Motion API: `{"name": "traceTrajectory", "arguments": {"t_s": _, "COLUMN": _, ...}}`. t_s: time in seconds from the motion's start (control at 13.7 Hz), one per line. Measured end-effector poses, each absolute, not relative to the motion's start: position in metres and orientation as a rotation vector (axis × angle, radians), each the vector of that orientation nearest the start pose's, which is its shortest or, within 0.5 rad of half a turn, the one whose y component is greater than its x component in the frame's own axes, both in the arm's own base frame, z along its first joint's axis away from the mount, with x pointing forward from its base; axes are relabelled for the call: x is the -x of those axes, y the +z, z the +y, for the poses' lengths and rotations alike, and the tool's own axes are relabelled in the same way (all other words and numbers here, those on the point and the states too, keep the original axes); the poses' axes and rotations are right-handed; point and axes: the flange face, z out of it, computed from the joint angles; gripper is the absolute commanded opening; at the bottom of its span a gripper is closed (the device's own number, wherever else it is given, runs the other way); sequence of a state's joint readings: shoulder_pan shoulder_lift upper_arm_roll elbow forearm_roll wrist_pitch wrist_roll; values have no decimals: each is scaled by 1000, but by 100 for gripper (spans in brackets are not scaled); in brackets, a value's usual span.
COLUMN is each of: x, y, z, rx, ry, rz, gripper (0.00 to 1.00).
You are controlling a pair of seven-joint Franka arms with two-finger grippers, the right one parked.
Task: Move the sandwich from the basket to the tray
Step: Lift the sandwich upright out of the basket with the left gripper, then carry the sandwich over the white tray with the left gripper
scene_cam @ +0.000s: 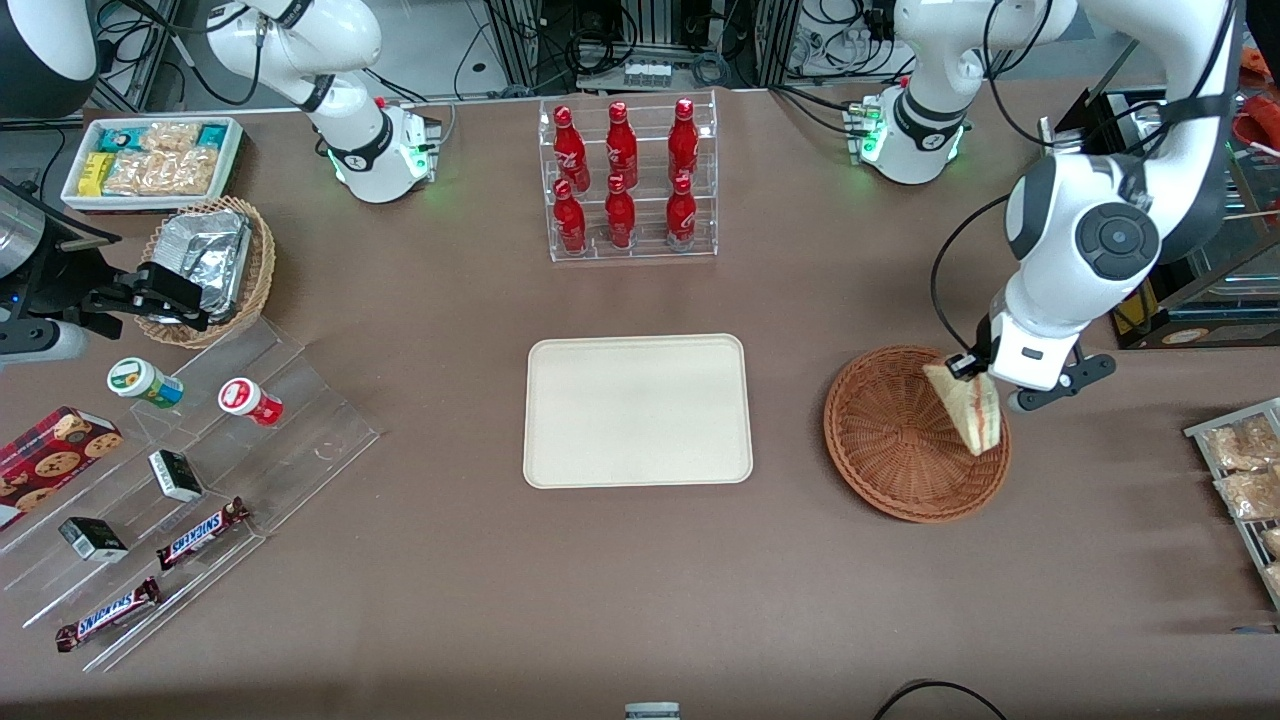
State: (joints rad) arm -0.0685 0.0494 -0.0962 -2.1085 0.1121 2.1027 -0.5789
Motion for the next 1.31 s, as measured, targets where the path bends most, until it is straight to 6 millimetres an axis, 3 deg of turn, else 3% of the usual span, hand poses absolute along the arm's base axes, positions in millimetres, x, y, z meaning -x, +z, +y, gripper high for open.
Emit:
{"name": "traceTrajectory", "arguments": {"t_s": 0.29, "x": -535, "y": 411, "z": -130, "rx": 3006, "ry": 39, "rz": -347, "gripper": 0}}
{"name": "traceTrajectory", "arguments": {"t_s": 0.51, "x": -521, "y": 412, "z": -182, "rx": 3023, "ry": 32, "rz": -197, "gripper": 0}}
{"name": "traceTrajectory", "arguments": {"t_s": 0.73, "x": -508, "y": 408, "z": -229, "rx": 3037, "ry": 38, "rz": -60, "gripper": 0}}
{"name": "traceTrajectory", "arguments": {"t_s": 1.1, "x": -511, "y": 390, "z": -294, "rx": 3083, "ry": 85, "rz": 99, "gripper": 0}}
{"name": "traceTrajectory", "arguments": {"t_s": 1.31, "x": -511, "y": 375, "z": -328, "rx": 3102, "ry": 121, "rz": 80, "gripper": 0}}
